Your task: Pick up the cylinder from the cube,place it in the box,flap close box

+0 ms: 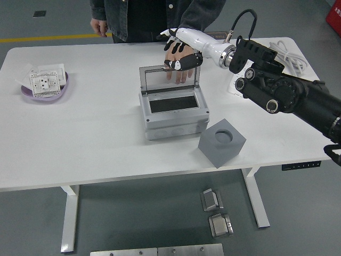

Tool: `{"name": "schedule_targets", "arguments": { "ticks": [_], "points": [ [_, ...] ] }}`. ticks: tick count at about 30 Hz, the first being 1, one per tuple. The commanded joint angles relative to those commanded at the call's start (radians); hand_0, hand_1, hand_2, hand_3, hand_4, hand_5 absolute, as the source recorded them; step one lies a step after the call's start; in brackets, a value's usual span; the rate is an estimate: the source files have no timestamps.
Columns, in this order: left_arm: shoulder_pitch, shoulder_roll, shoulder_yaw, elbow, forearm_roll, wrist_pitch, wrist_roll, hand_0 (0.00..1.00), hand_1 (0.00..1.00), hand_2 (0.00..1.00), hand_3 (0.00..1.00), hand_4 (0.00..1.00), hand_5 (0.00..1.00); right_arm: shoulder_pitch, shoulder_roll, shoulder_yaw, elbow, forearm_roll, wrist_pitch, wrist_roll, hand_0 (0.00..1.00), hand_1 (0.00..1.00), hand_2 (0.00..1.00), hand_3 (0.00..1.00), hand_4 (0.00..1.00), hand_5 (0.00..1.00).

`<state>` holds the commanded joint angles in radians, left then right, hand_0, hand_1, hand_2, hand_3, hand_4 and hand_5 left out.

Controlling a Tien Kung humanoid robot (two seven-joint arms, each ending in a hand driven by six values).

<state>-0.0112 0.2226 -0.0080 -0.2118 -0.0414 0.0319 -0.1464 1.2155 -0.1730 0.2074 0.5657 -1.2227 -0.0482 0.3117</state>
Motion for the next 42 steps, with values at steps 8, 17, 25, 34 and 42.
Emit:
{"name": "schedule_targets", "arguments": {
  "ticks": [8,17,25,34,42],
  "points": [
    [-0.013,0.006,-0.007,0.000,0.011,0.000,0.003,0.637,0.632,0.544,0.580,0.588,0.225,0.016,0.029,-0.136,-0.138,0.132,0.001,0.007,0.962,0.872,0.893,0.926,0.878,0.565],
    [-0.014,0.001,-0.011,0.001,0.016,0.000,0.004,0.637,0.632,0.544,0.579,0.588,0.229,-0.007,0.053,-0.197,-0.126,0.145,-0.014,0.015,0.979,0.878,0.903,0.938,0.907,0.620],
    [-0.009,-0.004,0.004,0.001,-0.001,0.000,-0.003,0.637,0.632,0.544,0.579,0.587,0.229,-0.042,0.034,-0.180,-0.037,0.069,-0.037,0.018,0.978,0.875,0.899,0.937,0.908,0.625],
    [0.006,-0.012,-0.038,-0.005,0.042,0.002,-0.006,0.637,0.632,0.544,0.579,0.588,0.230,-0.075,-0.026,-0.116,0.104,-0.037,-0.066,0.014,0.977,0.870,0.895,0.936,0.906,0.626],
    [0.014,-0.021,-0.087,-0.009,0.087,0.002,-0.007,0.636,0.632,0.543,0.578,0.586,0.231,-0.116,-0.081,-0.079,0.233,-0.109,-0.078,0.004,0.957,0.860,0.890,0.935,0.900,0.628]
  ]
}}
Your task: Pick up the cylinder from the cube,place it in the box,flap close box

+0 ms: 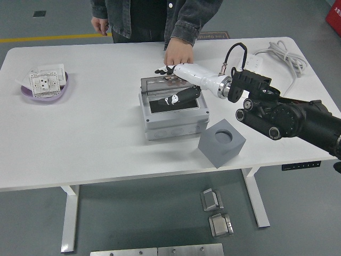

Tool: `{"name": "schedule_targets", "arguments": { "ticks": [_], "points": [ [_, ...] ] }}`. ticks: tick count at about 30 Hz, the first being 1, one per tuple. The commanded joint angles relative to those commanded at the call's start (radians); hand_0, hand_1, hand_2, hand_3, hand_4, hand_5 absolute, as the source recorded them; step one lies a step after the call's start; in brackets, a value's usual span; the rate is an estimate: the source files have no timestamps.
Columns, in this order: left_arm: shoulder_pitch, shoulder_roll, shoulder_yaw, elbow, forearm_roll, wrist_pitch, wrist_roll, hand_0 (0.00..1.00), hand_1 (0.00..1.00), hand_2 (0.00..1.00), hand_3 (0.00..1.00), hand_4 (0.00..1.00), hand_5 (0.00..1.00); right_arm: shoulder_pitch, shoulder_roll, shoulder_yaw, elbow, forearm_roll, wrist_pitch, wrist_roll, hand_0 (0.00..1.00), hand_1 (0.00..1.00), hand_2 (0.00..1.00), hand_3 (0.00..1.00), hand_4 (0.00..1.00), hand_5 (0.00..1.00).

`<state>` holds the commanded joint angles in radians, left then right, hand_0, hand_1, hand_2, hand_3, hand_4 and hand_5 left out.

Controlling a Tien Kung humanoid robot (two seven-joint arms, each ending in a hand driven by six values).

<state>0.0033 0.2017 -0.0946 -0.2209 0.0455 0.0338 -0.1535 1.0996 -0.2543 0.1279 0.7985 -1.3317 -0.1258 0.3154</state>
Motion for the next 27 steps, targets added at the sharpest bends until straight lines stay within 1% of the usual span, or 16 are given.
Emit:
{"name": "schedule_targets", "arguments": {
  "ticks": [5,8,12,15,21,27],
  "points": [
    [0.007,-0.002,-0.008,0.001,0.003,0.000,0.000,0.636,0.632,0.543,0.578,0.585,0.230,-0.026,-0.030,0.023,0.061,-0.041,-0.002,-0.011,0.958,0.856,0.889,0.934,0.896,0.629],
    [0.012,-0.005,-0.010,0.002,0.004,0.000,0.000,0.636,0.632,0.543,0.578,0.585,0.230,-0.046,-0.049,0.054,0.101,-0.066,-0.001,-0.020,0.958,0.856,0.889,0.934,0.896,0.629],
    [0.016,-0.007,-0.017,0.001,0.008,0.000,0.000,0.636,0.632,0.543,0.579,0.585,0.229,-0.073,-0.066,0.088,0.136,-0.078,-0.005,-0.023,0.955,0.848,0.886,0.934,0.892,0.624],
    [0.018,-0.010,-0.024,0.000,0.014,0.000,0.000,0.636,0.632,0.543,0.579,0.585,0.229,-0.097,-0.074,0.109,0.151,-0.078,-0.008,-0.022,0.955,0.848,0.886,0.934,0.892,0.624],
    [0.021,-0.014,-0.032,-0.001,0.021,0.001,0.000,0.637,0.632,0.543,0.579,0.584,0.228,-0.143,-0.083,0.132,0.160,-0.069,-0.013,-0.017,0.953,0.851,0.887,0.939,0.892,0.624],
    [0.025,-0.017,-0.032,0.000,0.020,0.001,0.000,0.636,0.632,0.543,0.579,0.583,0.228,-0.174,-0.090,0.148,0.178,-0.087,-0.020,-0.021,0.943,0.850,0.886,0.940,0.888,0.624]
  ]
}}
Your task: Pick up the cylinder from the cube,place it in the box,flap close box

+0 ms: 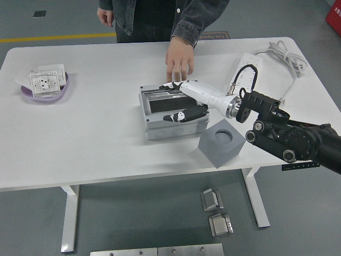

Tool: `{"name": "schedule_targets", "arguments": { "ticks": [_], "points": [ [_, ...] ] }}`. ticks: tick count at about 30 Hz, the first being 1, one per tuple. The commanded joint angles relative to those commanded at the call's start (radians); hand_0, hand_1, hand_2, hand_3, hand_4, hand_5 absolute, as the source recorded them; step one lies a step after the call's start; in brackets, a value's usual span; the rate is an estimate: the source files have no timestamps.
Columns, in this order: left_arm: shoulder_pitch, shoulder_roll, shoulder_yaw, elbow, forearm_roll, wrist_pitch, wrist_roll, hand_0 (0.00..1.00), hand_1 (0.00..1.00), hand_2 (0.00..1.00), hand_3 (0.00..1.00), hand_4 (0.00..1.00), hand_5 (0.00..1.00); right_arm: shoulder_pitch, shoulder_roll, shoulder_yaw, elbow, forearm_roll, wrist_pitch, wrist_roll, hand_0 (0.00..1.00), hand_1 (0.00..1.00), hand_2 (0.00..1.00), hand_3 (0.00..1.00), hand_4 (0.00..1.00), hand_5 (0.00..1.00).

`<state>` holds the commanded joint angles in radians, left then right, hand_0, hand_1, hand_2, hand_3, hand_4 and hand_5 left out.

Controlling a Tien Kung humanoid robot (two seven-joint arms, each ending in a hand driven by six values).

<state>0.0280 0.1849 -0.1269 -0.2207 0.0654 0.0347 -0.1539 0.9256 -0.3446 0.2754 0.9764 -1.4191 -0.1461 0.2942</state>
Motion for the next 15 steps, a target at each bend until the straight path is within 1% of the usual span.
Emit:
{"name": "schedule_targets", "arguments": {
  "ticks": [10,15],
  "points": [
    [0.000,-0.003,0.005,0.000,-0.005,-0.001,0.000,0.636,0.632,0.543,0.579,0.583,0.226,-0.026,-0.016,0.039,0.027,-0.025,-0.003,-0.005,0.932,0.844,0.886,0.942,0.883,0.624],
    [0.004,-0.002,0.090,0.016,-0.089,-0.001,0.004,0.635,0.632,0.543,0.579,0.582,0.225,-0.073,-0.058,0.133,0.042,-0.072,0.001,-0.018,0.932,0.843,0.886,0.943,0.881,0.624]
  ]
}}
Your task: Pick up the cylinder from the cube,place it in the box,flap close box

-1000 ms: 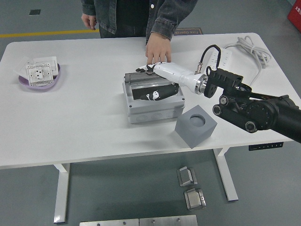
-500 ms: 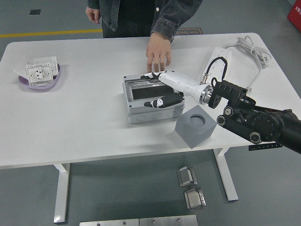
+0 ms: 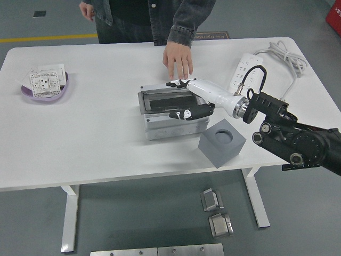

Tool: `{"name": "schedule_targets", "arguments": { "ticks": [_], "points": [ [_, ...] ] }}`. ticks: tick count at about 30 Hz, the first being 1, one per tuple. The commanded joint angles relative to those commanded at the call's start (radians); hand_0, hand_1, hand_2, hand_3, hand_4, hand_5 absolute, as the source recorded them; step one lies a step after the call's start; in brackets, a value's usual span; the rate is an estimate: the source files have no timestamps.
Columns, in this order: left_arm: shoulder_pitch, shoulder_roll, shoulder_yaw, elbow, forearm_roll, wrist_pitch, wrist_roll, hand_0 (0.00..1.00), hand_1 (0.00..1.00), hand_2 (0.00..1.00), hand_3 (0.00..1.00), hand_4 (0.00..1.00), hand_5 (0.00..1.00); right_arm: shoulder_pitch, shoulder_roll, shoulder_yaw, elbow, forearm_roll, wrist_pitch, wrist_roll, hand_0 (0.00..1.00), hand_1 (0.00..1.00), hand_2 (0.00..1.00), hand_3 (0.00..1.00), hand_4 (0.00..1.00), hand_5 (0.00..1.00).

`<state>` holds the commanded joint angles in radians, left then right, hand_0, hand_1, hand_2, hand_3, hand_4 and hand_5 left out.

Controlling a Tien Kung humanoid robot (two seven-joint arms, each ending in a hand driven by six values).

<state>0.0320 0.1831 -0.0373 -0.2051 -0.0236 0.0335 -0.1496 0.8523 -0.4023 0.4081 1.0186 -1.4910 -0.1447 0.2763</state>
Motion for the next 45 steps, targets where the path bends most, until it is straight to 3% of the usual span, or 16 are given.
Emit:
{"name": "schedule_targets", "arguments": {
  "ticks": [8,14,19,26,30,34,41,45],
  "points": [
    [0.032,-0.004,-0.035,0.020,0.037,-0.008,0.042,0.635,0.632,0.543,0.579,0.582,0.225,-0.164,-0.122,0.255,0.140,-0.122,0.009,-0.030,0.930,0.841,0.885,0.944,0.880,0.622],
    [0.042,-0.010,-0.035,0.024,0.040,-0.012,0.043,0.636,0.630,0.543,0.579,0.582,0.226,-0.325,-0.190,0.494,0.282,-0.062,-0.009,0.007,0.928,0.828,0.878,0.943,0.880,0.626],
    [0.047,-0.013,-0.124,0.025,0.130,-0.013,0.060,0.636,0.631,0.544,0.581,0.583,0.223,-0.457,-0.195,0.671,0.354,0.075,0.001,0.076,0.925,0.814,0.862,0.930,0.881,0.632],
    [0.045,-0.011,-0.187,0.025,0.203,-0.015,0.067,0.636,0.632,0.545,0.581,0.582,0.224,-0.621,-0.165,0.857,0.345,0.338,0.072,0.128,0.896,0.792,0.842,0.907,0.877,0.634],
    [0.037,-0.009,-0.185,0.025,0.205,-0.016,0.064,0.639,0.632,0.546,0.584,0.585,0.227,-0.668,-0.166,0.913,0.336,0.479,0.099,0.133,0.877,0.791,0.839,0.892,0.882,0.636],
    [0.029,-0.006,-0.163,0.025,0.187,-0.017,0.059,0.639,0.632,0.546,0.584,0.585,0.227,-0.680,-0.172,0.906,0.329,0.626,0.166,0.141,0.877,0.791,0.839,0.892,0.882,0.636],
    [0.025,-0.006,-0.024,0.024,0.047,-0.020,0.029,0.640,0.632,0.547,0.584,0.595,0.241,-0.695,-0.180,0.925,0.384,0.862,0.226,0.135,0.866,0.793,0.843,0.865,0.873,0.626],
    [0.029,-0.010,0.013,0.024,0.008,-0.022,0.026,0.640,0.632,0.547,0.584,0.595,0.241,-0.705,-0.185,0.936,0.407,0.956,0.259,0.113,0.866,0.793,0.843,0.865,0.873,0.626]
  ]
}}
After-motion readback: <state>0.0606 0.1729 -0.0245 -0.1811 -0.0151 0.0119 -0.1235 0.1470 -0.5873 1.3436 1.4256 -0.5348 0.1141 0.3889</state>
